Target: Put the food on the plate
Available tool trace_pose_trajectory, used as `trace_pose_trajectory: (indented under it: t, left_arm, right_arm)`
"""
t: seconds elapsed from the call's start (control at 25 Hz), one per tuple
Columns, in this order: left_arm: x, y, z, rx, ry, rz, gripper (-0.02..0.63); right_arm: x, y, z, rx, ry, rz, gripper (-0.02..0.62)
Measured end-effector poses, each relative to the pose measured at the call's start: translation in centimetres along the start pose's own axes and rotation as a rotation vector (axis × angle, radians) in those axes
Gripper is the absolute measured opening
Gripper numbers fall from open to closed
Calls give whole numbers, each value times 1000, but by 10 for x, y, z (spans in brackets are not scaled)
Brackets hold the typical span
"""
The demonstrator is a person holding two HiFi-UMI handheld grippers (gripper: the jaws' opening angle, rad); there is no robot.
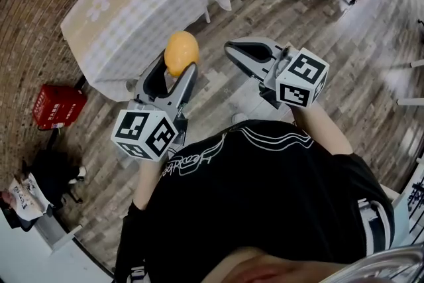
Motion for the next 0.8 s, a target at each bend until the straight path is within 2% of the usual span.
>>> trace_pose_trajectory:
  t: [0.36,0.6,0.8]
  left_arm:
    - [-61,16,-17,-18,-12,-9,285]
    - [-84,18,-27,-33,-37,-7,285]
    - [-98,21,-16,-18,-45,-3,285]
  right_arm:
    - [23,8,-58,16,-6,-17,-3]
    - [35,8,-75,15,-22,-24,-3]
    - [30,7,-91,-1,-36,-24,-3]
Point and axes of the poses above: the fingertips, and each gripper's own axes: x backward along the fingers, z to its left, y out of its top, the point moved 8 cm from there along x, backward along the fingers, and after that the axes turned 12 degrees about x, right-handed, at the moved point
